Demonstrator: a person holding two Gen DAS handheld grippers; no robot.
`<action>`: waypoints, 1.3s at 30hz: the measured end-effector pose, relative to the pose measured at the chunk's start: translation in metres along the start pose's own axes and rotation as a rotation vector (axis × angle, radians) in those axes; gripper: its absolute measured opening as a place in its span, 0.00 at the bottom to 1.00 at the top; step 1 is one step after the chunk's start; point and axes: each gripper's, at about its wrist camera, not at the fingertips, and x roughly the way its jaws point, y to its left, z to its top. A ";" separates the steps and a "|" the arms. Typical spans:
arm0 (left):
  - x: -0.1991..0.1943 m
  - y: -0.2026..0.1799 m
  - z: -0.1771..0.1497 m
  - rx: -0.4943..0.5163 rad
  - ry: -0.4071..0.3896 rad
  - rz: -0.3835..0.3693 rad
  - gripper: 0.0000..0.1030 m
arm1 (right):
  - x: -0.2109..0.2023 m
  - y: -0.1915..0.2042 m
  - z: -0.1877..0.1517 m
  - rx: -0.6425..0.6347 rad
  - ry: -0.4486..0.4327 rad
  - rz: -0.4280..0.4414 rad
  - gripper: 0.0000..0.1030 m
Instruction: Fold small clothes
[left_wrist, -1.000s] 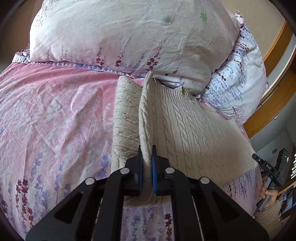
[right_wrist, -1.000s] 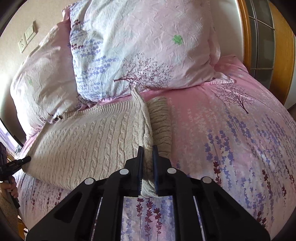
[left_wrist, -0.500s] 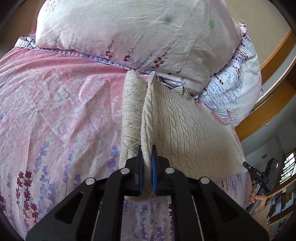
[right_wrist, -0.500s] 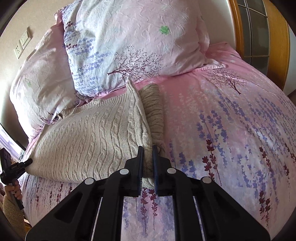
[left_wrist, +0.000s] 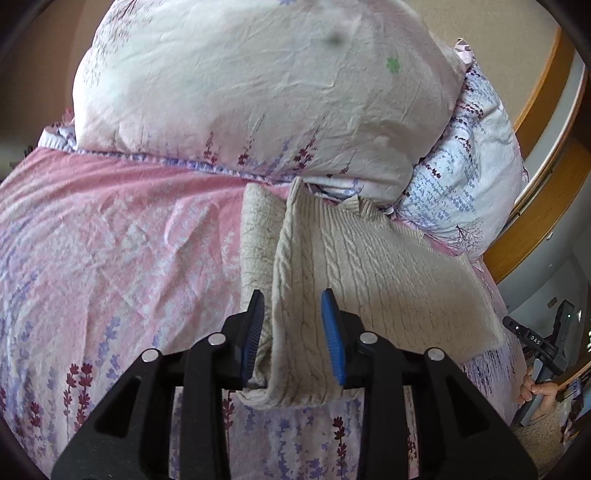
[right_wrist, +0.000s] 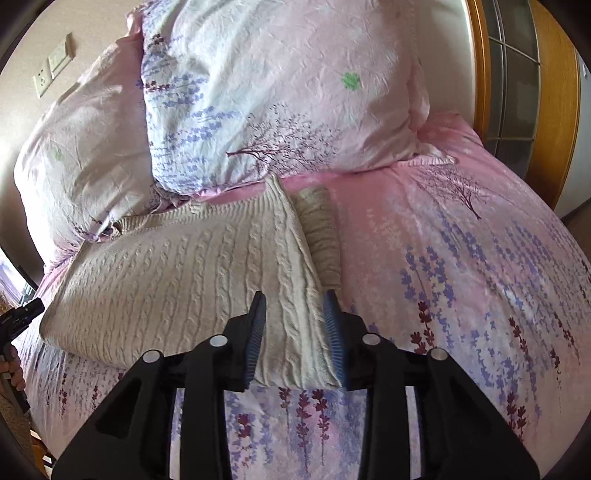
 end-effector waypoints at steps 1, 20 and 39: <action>-0.001 -0.008 0.000 0.025 -0.010 -0.005 0.34 | 0.001 0.005 0.001 -0.014 0.002 0.008 0.35; 0.036 -0.027 -0.023 0.090 0.103 0.000 0.39 | 0.031 0.023 -0.030 -0.103 0.125 -0.041 0.35; 0.013 0.015 0.013 -0.098 0.010 0.080 0.77 | 0.035 0.057 0.001 -0.150 0.094 -0.040 0.49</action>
